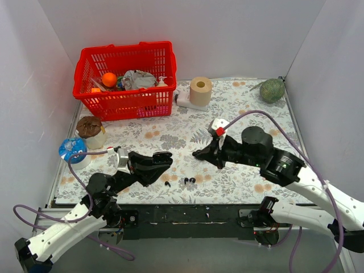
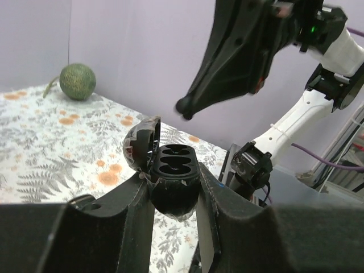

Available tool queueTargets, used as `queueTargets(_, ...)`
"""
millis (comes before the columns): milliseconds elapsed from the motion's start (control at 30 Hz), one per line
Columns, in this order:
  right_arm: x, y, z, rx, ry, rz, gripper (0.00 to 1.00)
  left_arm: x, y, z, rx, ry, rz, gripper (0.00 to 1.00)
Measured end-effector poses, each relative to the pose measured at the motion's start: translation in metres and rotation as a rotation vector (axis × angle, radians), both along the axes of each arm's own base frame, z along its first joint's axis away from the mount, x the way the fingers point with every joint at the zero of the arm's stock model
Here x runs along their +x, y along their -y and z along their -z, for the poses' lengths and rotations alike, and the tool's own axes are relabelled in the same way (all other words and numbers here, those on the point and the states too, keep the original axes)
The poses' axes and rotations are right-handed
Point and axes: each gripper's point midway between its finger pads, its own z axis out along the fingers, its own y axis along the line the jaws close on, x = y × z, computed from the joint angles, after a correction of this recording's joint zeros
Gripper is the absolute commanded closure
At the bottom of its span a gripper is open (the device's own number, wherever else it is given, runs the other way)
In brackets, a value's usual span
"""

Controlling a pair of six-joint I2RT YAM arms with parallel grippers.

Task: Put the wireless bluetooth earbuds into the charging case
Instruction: Pick up the earbud from the center of the board, then place the earbud in the charging case.

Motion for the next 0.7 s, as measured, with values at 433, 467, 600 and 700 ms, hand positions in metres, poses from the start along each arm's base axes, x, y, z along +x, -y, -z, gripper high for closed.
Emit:
queueTargets(433,-0.071,-0.009,-0.071,0.048,0.092,-0.424,0.99,-0.028,0.049,0.014,0.182,0.228,0.329,1.00)
queueTargets(467,-0.075,-0.012,-0.068,0.032,0.087,-0.448,0.99,-0.031,0.051,0.014,0.186,0.236,0.349,1.00)
queueTargets(600,-0.092,-0.015,-0.049,-0.040,0.061,-0.524,0.99,-0.037,0.053,0.012,0.192,0.256,0.401,1.00)
queueTargets(700,-0.099,-0.014,-0.044,-0.063,0.059,-0.551,0.99,-0.040,0.054,0.006,0.185,0.271,0.417,1.00)
